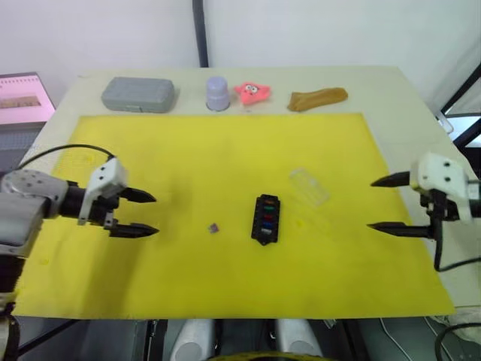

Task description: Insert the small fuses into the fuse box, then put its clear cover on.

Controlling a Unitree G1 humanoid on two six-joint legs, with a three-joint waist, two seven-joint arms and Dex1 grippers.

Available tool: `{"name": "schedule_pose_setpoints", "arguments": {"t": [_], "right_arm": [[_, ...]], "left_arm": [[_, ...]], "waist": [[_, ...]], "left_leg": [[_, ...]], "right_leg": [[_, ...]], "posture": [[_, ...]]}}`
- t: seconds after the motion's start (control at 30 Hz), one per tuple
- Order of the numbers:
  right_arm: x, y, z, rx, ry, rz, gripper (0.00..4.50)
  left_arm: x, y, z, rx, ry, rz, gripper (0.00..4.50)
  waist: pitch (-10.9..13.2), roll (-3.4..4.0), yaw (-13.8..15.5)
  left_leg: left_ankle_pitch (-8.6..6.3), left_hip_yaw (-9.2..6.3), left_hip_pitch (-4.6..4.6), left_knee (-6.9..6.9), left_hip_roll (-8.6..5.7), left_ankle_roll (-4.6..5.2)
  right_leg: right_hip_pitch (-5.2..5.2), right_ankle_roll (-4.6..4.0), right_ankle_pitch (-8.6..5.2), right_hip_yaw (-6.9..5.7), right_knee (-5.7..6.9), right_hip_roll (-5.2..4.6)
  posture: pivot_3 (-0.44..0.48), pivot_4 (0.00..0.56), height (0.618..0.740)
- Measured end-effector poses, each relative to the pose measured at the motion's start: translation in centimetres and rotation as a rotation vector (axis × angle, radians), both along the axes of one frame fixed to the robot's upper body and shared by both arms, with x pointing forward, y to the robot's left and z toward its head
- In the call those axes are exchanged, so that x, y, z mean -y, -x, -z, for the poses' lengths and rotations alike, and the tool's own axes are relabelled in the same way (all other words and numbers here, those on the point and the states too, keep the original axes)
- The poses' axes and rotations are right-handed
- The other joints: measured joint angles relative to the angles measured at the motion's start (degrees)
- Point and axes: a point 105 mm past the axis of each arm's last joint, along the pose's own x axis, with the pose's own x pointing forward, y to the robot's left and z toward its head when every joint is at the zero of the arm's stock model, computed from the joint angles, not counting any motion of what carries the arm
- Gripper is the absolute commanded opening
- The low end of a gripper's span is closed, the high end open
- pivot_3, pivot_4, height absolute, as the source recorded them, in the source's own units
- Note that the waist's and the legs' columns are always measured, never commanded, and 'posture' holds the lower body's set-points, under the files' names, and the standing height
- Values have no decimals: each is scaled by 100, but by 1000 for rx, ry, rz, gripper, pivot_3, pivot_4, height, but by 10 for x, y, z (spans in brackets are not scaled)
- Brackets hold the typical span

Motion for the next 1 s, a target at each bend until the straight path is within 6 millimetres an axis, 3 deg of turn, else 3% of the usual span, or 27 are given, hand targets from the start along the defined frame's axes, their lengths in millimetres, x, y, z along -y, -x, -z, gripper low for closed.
{"name": "schedule_pose_setpoints", "arguments": {"t": [0.27,0.43,0.6,1.0], "right_arm": [[-80,2,-3,-23,-119,-192,4463],[-113,4,3,-39,-144,-269,4463],[-119,5,5,-42,-143,-280,4463],[-123,6,8,-43,-147,-287,4463]], "left_arm": [[50,2,6,-360,270,-3,4500],[60,-3,23,-604,342,-86,4500],[62,-5,34,-720,373,-126,4500],[79,-10,38,-766,380,-102,4500]], "waist": [[0,-1,4],[0,-2,-8],[-1,-3,10],[-3,-2,83]], "left_leg": [[0,-2,-4,5,-4,0],[16,-1,-8,4,-5,-28],[17,-1,-8,5,-6,-30],[17,0,-5,9,-15,-30]], "right_leg": [[-4,0,0,-1,5,0],[-13,0,0,-1,9,0],[-11,0,0,0,8,-2],[-5,0,0,3,7,-9]], "posture": [[0,150,740],[0,150,740],[0,150,740],[0,150,740]]}}
